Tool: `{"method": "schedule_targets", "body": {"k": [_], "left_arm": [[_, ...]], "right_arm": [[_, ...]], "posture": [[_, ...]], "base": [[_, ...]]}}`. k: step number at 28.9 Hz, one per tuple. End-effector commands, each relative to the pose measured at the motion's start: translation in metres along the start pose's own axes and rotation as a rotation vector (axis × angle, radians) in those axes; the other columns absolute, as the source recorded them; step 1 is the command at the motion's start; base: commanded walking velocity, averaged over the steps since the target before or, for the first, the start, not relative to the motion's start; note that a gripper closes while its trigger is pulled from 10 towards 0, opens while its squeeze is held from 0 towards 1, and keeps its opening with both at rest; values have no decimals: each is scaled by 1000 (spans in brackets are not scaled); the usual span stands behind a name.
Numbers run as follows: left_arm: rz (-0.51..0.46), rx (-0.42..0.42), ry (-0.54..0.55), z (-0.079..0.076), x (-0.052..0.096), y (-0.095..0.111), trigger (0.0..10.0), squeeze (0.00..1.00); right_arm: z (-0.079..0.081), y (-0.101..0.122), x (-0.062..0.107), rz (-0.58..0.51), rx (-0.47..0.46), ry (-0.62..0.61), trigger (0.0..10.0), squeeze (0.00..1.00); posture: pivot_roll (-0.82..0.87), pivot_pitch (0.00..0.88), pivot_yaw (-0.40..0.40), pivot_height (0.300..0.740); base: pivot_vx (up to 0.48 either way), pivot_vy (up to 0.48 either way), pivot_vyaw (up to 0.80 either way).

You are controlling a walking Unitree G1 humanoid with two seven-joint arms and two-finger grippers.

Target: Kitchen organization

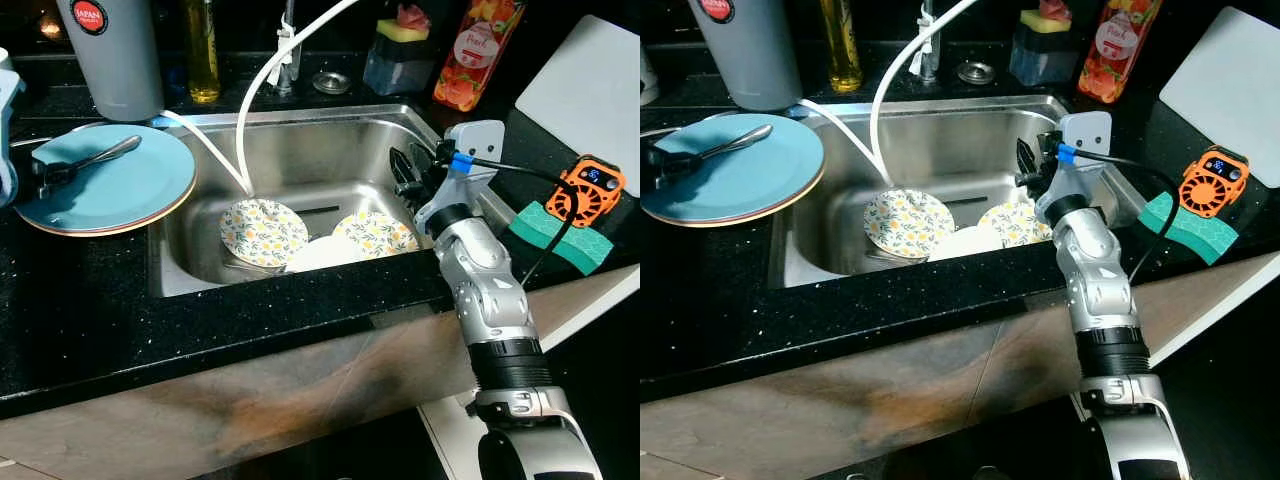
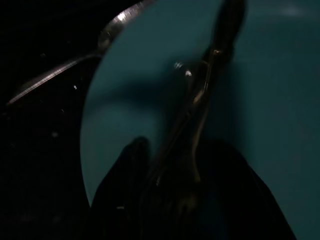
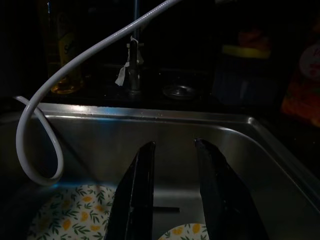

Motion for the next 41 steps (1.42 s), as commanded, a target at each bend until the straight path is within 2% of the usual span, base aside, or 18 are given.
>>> {"method": "schedule_targets", "body": {"k": [1,3,4,5,9,16,21,24,25,26,30,32,34,35,36,37,38,41], "left_arm": [[135,44,17,11,1,-36,10000,0],[145,54,-6,8,-1,-41,10000,0],[153,67,-29,5,-3,-45,9137,0],[165,82,-61,-2,-9,-51,0,0],[163,71,-68,-8,-15,-54,0,0],[52,82,-80,-19,-20,-26,0,0],[-97,101,-103,-27,-17,10,0,0],[-273,129,-219,-45,-8,51,0,0],[-273,129,-219,-45,-8,51,0,0],[-368,142,-328,-64,-1,79,9569,0],[-418,130,-474,-99,0,98,10000,0],[-415,128,-564,-128,-7,99,10000,0],[-396,115,-645,-166,-17,93,10000,0],[-396,115,-645,-166,-17,93,10000,0],[-390,100,-666,-179,-20,89,10000,0],[-354,80,-723,-219,-32,74,10000,0],[-347,74,-734,-235,-37,67,10000,0],[-317,59,-729,-260,-49,53,10000,0]], "right_arm": [[-3,1,2,0,1,-10,10000,0],[-3,1,2,-1,0,-9,10000,0],[-3,1,1,-1,0,-9,10000,0],[-3,1,1,-2,-1,-7,10000,0],[-3,2,0,-4,0,-6,10000,0],[-5,3,0,-4,4,-10,10000,0],[-6,3,1,-2,3,-14,10000,0],[-6,2,1,-2,2,-17,10000,0],[-6,2,1,-2,2,-17,10000,0],[-6,2,1,-2,0,-19,10000,0],[-6,2,1,-2,-3,-19,10000,0],[-6,2,0,-3,-5,-20,10000,0],[-6,3,0,-5,-6,-22,10000,0],[-6,3,0,-5,-6,-22,10000,0],[-6,3,0,-6,-7,-22,10000,0],[-7,4,0,-7,-6,-28,10000,0],[-8,4,0,-6,-6,-32,10000,0],[-10,3,1,-4,-5,-38,10000,0]], "posture": [[123,99,-49,740],[123,99,-50,740],[123,100,-53,740],[123,100,-53,740],[121,101,-56,740],[114,101,-59,740],[110,101,-54,740],[112,100,-53,740],[112,100,-53,740],[113,100,-53,740],[115,99,-54,740],[115,99,-54,740],[110,99,-56,740],[110,99,-56,740],[110,99,-56,740],[105,96,-53,740],[105,96,-53,740],[93,95,-46,740]], "base": [[0,0,0],[0,0,0],[0,0,0],[0,0,0],[0,0,0],[0,0,0],[0,0,0],[0,0,0],[0,0,0],[0,0,0],[0,0,0],[0,0,0],[0,0,0],[0,0,0],[0,0,0],[0,0,0],[0,0,0],[0,0,0]]}}
Point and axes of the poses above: a point about 5 cm out from each wrist's last joint towards the gripper, its own x axis pointing back from the gripper into the wrist, its own y axis along the axis of the wrist's last joint, z = x × y, the point moved 3 cm from there along -x, pointing out of the wrist towards the gripper, and after that the axes turned 11 degrees about x, right-handed, at the moved point
